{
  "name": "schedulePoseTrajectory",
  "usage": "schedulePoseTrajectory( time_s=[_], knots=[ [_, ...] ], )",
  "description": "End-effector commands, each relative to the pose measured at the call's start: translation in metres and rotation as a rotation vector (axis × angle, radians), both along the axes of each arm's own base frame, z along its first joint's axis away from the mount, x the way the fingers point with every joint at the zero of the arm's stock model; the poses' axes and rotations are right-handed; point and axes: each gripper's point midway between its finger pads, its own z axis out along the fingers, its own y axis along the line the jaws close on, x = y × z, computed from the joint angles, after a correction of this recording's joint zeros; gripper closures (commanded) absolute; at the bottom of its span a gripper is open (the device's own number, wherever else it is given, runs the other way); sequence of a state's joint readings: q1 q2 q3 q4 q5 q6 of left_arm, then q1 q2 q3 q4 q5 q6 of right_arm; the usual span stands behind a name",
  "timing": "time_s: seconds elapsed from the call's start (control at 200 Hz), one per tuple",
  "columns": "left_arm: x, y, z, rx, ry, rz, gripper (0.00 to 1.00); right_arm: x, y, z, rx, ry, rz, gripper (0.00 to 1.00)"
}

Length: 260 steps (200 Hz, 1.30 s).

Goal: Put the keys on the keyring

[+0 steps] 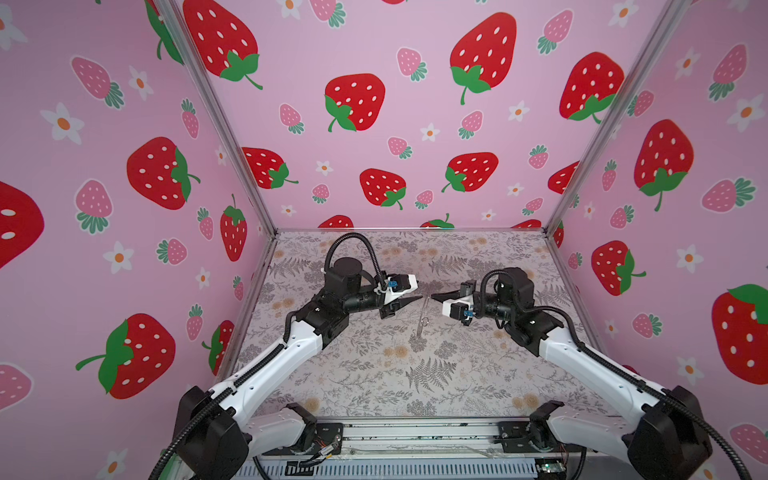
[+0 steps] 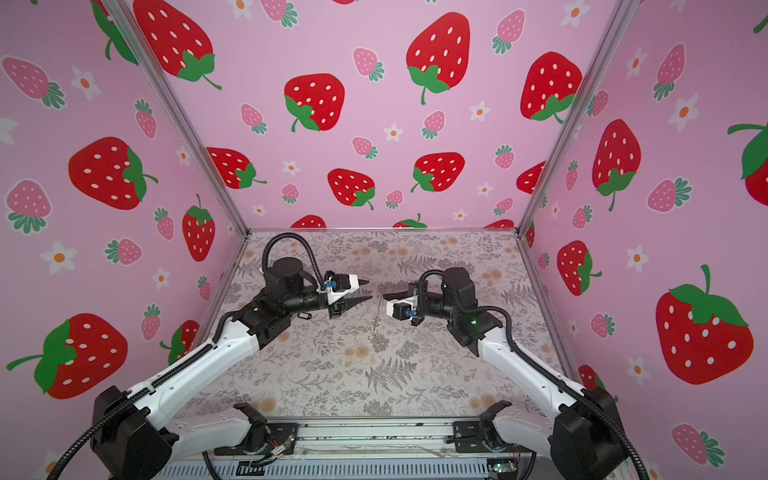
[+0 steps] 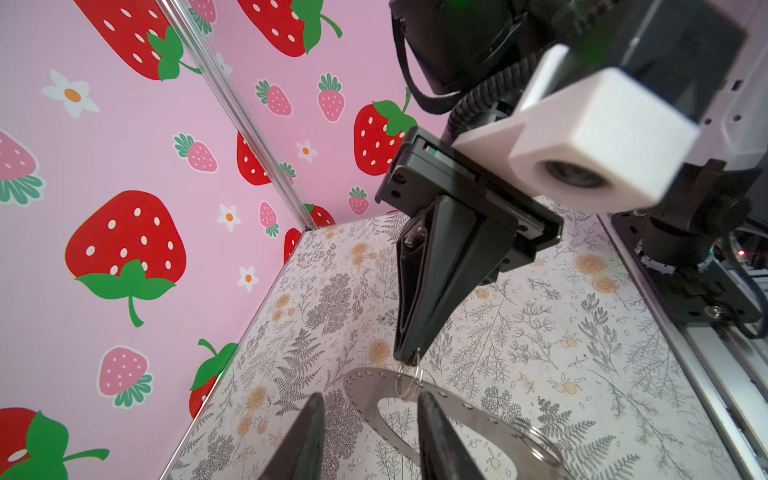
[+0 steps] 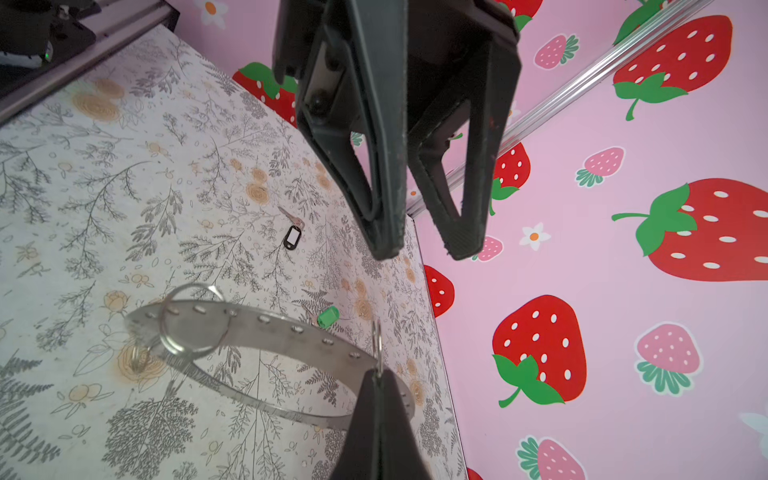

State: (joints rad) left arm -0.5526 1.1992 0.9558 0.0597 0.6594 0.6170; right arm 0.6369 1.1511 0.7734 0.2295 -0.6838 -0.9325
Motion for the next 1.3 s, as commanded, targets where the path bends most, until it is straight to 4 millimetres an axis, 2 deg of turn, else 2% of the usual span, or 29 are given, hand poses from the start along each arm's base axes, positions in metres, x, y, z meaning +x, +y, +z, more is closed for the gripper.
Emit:
schedulePoseTrajectory(
  time_s=[0.0,0.475,0.59,0.735,0.885,1.036,1.106,1.181,1.296],
  knots=[
    [-0.002,0.006,-0.010,0.052,-0.017,0.009,0.61,0.005,-0.001,0.011,-0.003,-0.188,-0.044,1.00],
    [-0.001,0.008,-0.020,0.088,0.001,0.031,0.63,0.006,-0.002,0.009,-0.002,-0.237,-0.085,1.00],
    [0.012,0.017,-0.023,0.095,0.069,0.128,0.63,0.009,-0.001,0.009,0.010,-0.160,-0.102,1.00],
    [0.037,0.043,-0.031,0.092,0.231,0.350,0.63,0.004,0.003,0.005,0.017,-0.012,-0.079,1.00],
    [0.056,0.081,-0.059,0.095,0.420,0.580,0.63,0.001,0.008,-0.004,0.027,0.144,-0.053,1.00],
    [0.079,0.126,-0.086,0.017,0.711,0.822,0.66,-0.003,0.010,-0.002,0.035,0.180,-0.034,1.00],
    [0.086,0.141,-0.101,0.018,0.847,0.896,0.67,-0.003,0.007,-0.001,0.040,0.180,-0.046,1.00],
    [0.091,0.147,-0.117,0.042,0.970,0.925,0.69,-0.004,0.004,-0.003,0.037,0.189,-0.057,1.00],
    [0.099,0.140,-0.142,0.105,1.086,0.914,0.72,-0.007,0.002,-0.009,0.021,0.204,-0.056,1.00]
  ],
)
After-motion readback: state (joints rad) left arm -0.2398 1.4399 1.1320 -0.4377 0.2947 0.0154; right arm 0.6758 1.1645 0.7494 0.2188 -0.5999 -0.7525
